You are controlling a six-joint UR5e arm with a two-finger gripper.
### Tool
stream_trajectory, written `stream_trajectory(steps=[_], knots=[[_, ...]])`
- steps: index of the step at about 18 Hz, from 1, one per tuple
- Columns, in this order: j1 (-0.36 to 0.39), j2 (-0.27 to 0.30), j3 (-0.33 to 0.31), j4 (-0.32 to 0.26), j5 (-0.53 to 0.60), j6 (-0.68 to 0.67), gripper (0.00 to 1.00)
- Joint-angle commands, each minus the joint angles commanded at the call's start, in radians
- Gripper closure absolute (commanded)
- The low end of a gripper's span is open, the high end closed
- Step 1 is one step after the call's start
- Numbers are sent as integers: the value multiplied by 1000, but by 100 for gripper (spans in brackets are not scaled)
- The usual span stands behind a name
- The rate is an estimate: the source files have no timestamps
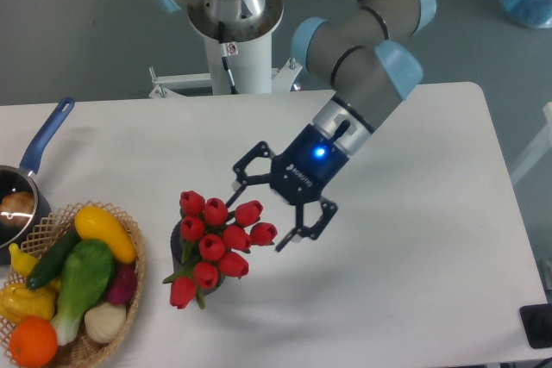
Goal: Insert the flowers into the vase
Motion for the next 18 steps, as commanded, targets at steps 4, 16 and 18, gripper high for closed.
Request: stream_trajectory(steps=[4,16,18], knots=[[0,26,-2,-3,185,0,0],[29,61,0,-3,709,279,0],[31,58,6,-5,738,282,0]])
